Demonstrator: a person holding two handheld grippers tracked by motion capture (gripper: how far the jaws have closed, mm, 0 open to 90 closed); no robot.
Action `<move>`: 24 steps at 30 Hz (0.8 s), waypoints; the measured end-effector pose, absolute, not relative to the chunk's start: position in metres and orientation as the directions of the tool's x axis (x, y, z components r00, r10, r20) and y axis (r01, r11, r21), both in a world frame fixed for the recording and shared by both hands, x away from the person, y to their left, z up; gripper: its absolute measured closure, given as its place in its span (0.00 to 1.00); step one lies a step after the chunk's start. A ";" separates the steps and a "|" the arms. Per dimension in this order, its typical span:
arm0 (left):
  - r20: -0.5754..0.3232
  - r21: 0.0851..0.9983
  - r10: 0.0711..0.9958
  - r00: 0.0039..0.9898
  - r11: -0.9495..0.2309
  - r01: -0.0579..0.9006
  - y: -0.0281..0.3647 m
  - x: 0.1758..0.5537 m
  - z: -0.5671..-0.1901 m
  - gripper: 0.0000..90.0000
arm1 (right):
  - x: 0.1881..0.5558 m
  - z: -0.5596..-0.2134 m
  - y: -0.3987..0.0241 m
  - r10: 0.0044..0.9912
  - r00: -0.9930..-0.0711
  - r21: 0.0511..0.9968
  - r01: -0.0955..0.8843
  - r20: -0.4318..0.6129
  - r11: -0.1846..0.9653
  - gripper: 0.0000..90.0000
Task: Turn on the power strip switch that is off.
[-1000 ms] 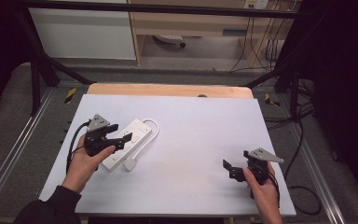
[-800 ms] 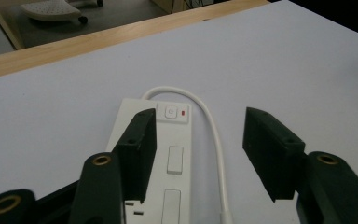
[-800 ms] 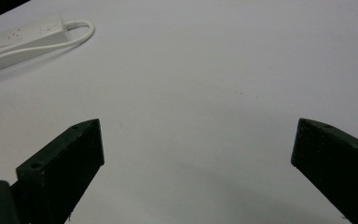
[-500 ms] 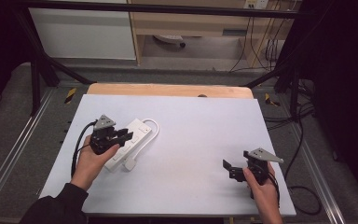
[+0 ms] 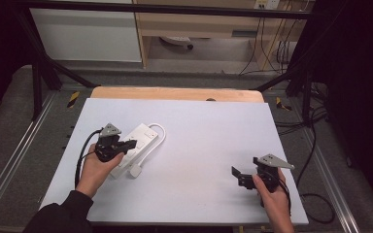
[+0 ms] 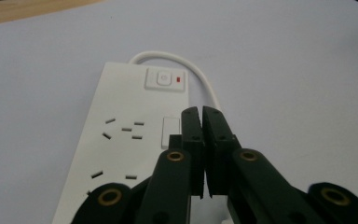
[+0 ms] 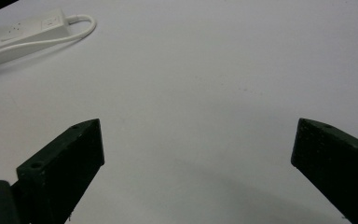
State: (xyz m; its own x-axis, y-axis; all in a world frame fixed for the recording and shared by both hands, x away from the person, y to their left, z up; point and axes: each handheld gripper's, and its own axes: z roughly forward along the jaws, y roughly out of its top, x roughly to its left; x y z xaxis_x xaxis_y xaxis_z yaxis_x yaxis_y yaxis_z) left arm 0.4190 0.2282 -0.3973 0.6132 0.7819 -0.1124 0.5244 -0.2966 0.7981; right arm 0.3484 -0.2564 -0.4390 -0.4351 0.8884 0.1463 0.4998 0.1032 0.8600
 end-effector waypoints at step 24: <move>-0.091 0.766 0.805 0.587 -0.320 0.557 0.234 0.425 -0.417 1.00 | 0.348 -0.438 -0.254 0.883 -0.450 0.862 0.493 0.133 0.121 0.03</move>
